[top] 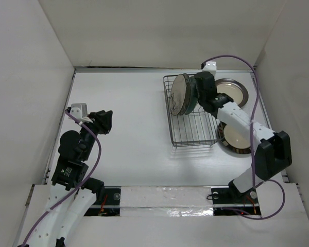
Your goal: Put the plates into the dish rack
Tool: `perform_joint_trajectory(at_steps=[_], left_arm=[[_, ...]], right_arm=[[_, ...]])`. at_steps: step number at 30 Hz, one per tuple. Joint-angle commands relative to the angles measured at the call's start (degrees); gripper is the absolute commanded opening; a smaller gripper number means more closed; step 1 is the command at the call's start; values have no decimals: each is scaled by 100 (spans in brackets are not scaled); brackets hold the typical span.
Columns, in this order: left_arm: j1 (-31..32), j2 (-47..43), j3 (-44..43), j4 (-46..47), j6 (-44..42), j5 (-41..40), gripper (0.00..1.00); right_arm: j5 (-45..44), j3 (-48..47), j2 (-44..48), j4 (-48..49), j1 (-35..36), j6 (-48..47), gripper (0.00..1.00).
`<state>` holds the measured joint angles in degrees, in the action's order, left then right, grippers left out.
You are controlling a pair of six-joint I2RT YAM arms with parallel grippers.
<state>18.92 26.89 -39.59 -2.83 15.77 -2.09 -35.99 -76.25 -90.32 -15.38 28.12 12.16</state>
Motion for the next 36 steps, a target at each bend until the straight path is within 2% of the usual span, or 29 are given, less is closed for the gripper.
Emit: perform_joint_trajectory(at_steps=[1, 6, 9, 10, 11, 14, 16, 17, 18, 19, 21, 22, 24, 25, 28, 32, 36], left_arm=[[16, 9, 66, 248, 67, 68, 33], [16, -18, 75, 248, 75, 94, 33], [16, -35, 75, 248, 84, 147, 33], [16, -26, 75, 248, 75, 173, 32], [16, -35, 75, 248, 75, 174, 30], [16, -88, 83, 248, 75, 174, 18], [16, -105, 83, 248, 75, 356, 1], [16, -106, 75, 248, 84, 376, 0], [16, -132, 75, 248, 93, 384, 0], [16, -149, 75, 248, 84, 402, 0], [16, -228, 75, 248, 75, 402, 0], [94, -255, 75, 248, 58, 359, 0], [156, -299, 57, 248, -12, 279, 0], [156, -308, 74, 248, -4, 253, 8], [226, -369, 75, 248, -13, 297, 20], [297, -360, 57, 248, -48, 253, 25], [349, -404, 57, 248, -56, 253, 27]], right_arm=[[459, 162, 610, 561, -244, 216, 39], [1119, 943, 1551, 1298, -807, 374, 38], [1672, 1813, 2211, 2195, -1457, 646, 13], [1926, 1998, 2325, 2571, -1641, 856, 0], [2059, 2330, 2405, 2723, -1826, 971, 0], [2482, 2605, 2423, 3092, -2564, 1393, 0], [2762, 2755, 2169, 3320, -3118, 1761, 0], [2816, 2808, 2055, 3435, -3294, 1859, 0], [2921, 2852, 1932, 3523, -3478, 1956, 2], [3079, 2844, 1600, 3628, -3863, 2139, 15], [3475, 2747, 1221, 3717, -4129, 2272, 39], [3484, 2547, 810, 3630, -4322, 2299, 56], [3555, 2308, 430, 3489, -4472, 2282, 63], [3555, 2194, 263, 3506, -4543, 2334, 68], [3888, 2071, -361, 3647, -4824, 2501, 71], [4354, 1352, -1284, 3173, -4877, 2378, 73], [4346, 1349, -1760, 3287, -4930, 2650, 73]])
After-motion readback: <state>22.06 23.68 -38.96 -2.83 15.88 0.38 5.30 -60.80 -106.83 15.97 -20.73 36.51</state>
